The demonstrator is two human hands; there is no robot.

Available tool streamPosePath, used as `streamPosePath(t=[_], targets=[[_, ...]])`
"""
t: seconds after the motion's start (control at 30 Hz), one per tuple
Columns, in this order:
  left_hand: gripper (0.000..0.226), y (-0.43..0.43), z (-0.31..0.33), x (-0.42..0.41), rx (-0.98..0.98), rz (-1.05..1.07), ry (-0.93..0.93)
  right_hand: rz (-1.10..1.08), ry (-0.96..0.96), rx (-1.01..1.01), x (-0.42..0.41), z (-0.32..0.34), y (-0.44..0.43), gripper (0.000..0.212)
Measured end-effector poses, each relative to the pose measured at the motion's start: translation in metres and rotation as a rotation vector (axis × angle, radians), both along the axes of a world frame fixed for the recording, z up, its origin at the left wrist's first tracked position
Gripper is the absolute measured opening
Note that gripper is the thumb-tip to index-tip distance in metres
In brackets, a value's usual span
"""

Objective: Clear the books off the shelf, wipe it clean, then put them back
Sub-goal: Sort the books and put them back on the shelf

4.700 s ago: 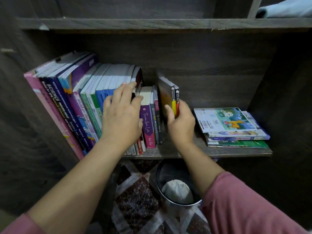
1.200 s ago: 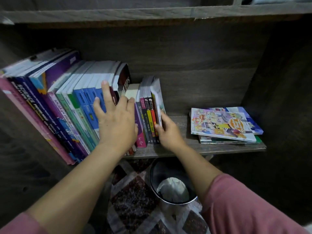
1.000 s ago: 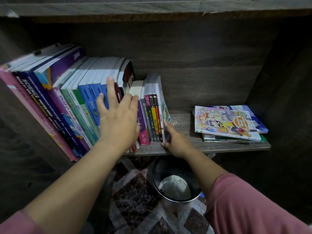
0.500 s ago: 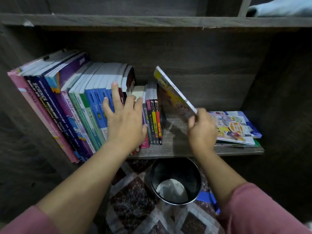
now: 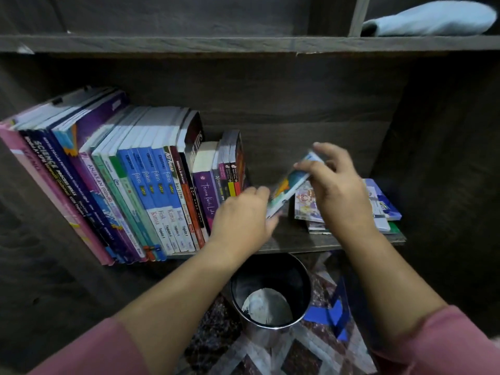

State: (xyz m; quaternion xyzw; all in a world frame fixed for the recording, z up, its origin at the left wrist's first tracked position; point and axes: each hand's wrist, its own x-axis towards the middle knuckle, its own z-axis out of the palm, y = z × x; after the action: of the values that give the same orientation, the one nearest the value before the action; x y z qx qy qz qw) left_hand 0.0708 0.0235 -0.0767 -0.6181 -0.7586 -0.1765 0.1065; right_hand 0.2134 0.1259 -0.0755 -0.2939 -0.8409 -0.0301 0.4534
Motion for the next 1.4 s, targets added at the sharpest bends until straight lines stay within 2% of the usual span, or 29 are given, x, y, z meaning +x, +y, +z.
streamPosePath(t=[0.07, 0.1, 0.2, 0.23, 0.33, 0.4, 0.47, 0.5, 0.6, 0.67, 0.73, 0.8, 0.9, 0.97, 1.03, 1.13, 1.2, 1.3, 1.33, 1.4], targets=[[0.024, 0.006, -0.006, 0.007, -0.064, 0.033, -0.007, 0.11, 0.038, -0.051, -0.009, -0.002, -0.01, 0.031], [0.02, 0.008, -0.01, 0.01, -0.067, 0.041, -0.037, 0.153, 0.121, -0.116, -0.013, -0.001, -0.016, 0.034], [0.017, 0.012, -0.021, 0.016, -0.012, 0.065, -0.126, 0.089, 0.361, -0.463, -0.029, 0.009, -0.036, 0.049], [0.02, 0.013, -0.024, 0.017, 0.013, 0.066, -0.157, 0.017, 0.35, -0.557, -0.035, 0.01, -0.039, 0.05], [0.029, 0.014, -0.022, 0.021, 0.037, 0.021, -0.253, -0.157, 0.195, -0.636, -0.046, 0.007, -0.035, 0.028], [0.046, 0.016, -0.014, 0.018, -0.082, 0.02, -0.194, -0.156, 0.196, -0.615, -0.047, 0.006, -0.031, 0.028], [0.064, 0.016, 0.0, 0.01, -0.232, 0.134, 0.008, -0.095, 0.194, -0.557, -0.047, 0.005, -0.028, 0.038], [0.068, 0.015, 0.008, 0.005, -0.246, 0.213, 0.103, -0.059, 0.199, -0.544, -0.048, 0.004, -0.027, 0.043], [0.048, 0.01, 0.025, -0.014, -0.081, 0.367, 0.217, 0.018, 0.261, -0.57, -0.057, -0.004, -0.024, 0.049], [0.055, 0.006, 0.026, -0.028, 0.022, 0.358, 0.12, 0.05, 0.299, -0.598, -0.07, -0.014, -0.026, 0.051], [0.069, 0.002, 0.03, -0.042, 0.046, 0.31, -0.079, 0.1, 0.335, -0.648, -0.086, -0.025, -0.029, 0.052], [0.069, -0.003, 0.036, -0.056, 0.033, 0.254, -0.155, 0.213, 0.331, -0.749, -0.101, -0.035, -0.031, 0.052], [0.059, -0.014, 0.04, -0.066, -0.007, 0.155, -0.071, 0.407, 0.169, -0.917, -0.115, -0.054, -0.019, 0.068], [0.062, -0.019, 0.036, -0.066, -0.006, 0.115, -0.027, 0.421, -0.003, -0.995, -0.114, -0.064, -0.006, 0.08], [0.068, -0.02, 0.029, -0.067, -0.005, 0.101, 0.014, 0.328, -0.114, -1.027, -0.109, -0.07, 0.002, 0.078], [0.072, -0.019, 0.023, -0.069, -0.017, 0.11, 0.077, 0.202, -0.217, -0.967, -0.099, -0.074, 0.007, 0.069], [0.072, -0.019, 0.023, -0.069, -0.008, 0.11, 0.083, 0.092, -0.344, -0.845, -0.093, -0.075, 0.011, 0.057], [0.07, -0.019, 0.022, -0.068, 0.006, 0.116, 0.094, -0.192, -0.501, -0.612, -0.077, -0.074, 0.026, 0.037], [0.07, -0.018, 0.022, -0.067, 0.005, 0.122, 0.099, -0.286, -0.548, -0.579, -0.069, -0.076, 0.032, 0.038], [0.071, -0.018, 0.022, -0.066, -0.002, 0.137, 0.108, -0.443, -0.642, -0.646, -0.05, -0.08, 0.042, 0.055]])
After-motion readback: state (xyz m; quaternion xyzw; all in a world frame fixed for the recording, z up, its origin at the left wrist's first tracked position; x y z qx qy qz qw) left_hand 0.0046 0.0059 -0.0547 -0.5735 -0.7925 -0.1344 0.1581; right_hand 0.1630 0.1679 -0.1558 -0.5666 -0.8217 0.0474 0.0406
